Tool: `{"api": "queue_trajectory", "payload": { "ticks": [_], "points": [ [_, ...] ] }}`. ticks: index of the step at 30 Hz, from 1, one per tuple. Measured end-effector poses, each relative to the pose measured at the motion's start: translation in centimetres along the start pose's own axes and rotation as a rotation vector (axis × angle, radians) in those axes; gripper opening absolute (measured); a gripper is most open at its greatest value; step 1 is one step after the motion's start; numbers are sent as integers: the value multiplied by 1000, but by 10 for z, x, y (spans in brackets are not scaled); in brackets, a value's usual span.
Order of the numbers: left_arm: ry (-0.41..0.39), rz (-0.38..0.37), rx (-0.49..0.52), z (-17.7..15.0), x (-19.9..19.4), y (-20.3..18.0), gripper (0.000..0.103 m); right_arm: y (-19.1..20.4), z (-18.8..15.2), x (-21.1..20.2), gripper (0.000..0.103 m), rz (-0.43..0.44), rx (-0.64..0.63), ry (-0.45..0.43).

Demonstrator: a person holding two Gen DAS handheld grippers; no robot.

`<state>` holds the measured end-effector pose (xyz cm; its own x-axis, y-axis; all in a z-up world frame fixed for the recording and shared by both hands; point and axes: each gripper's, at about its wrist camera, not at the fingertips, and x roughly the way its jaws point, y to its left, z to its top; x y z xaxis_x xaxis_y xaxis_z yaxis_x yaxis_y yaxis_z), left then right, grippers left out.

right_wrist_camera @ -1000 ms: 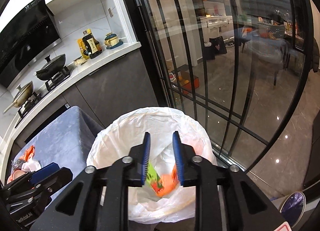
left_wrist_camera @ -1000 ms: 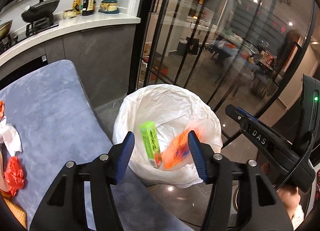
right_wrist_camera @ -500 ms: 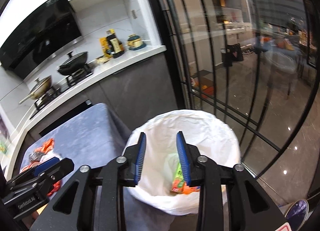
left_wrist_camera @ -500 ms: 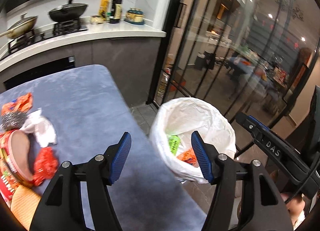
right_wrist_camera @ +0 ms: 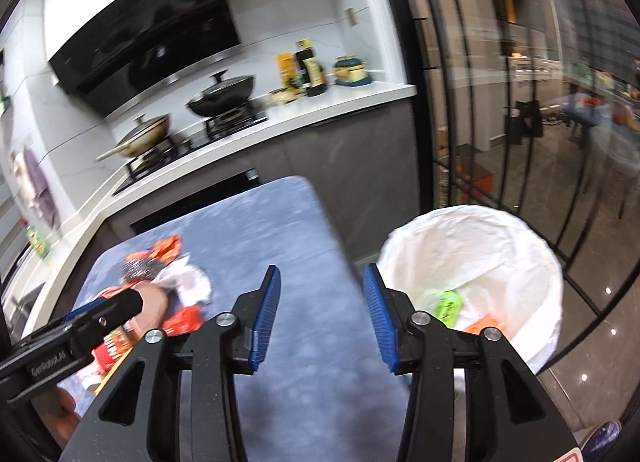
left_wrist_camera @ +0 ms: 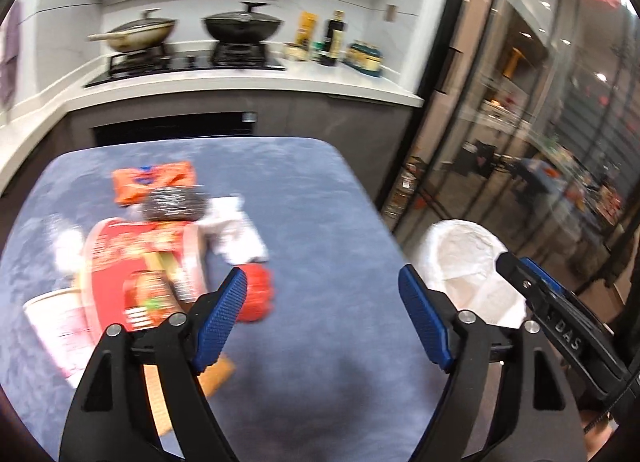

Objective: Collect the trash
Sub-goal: 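Grasp the pink paper cup with the left tool while the right tool grasps the red plastic bag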

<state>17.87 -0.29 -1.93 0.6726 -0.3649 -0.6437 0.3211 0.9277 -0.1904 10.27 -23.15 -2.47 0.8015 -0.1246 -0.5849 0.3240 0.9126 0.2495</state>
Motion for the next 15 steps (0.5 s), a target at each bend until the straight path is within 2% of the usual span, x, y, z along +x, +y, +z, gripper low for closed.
{"api": "queue_trajectory", "payload": {
  "ticks": [10, 15],
  "points": [
    [-25, 174, -137, -18, -32, 97, 88, 68, -30, 14, 52, 89, -70, 85],
    [-18, 270, -221, -35, -40, 148, 88, 98, -44, 32, 55, 109, -110, 129]
  ]
}}
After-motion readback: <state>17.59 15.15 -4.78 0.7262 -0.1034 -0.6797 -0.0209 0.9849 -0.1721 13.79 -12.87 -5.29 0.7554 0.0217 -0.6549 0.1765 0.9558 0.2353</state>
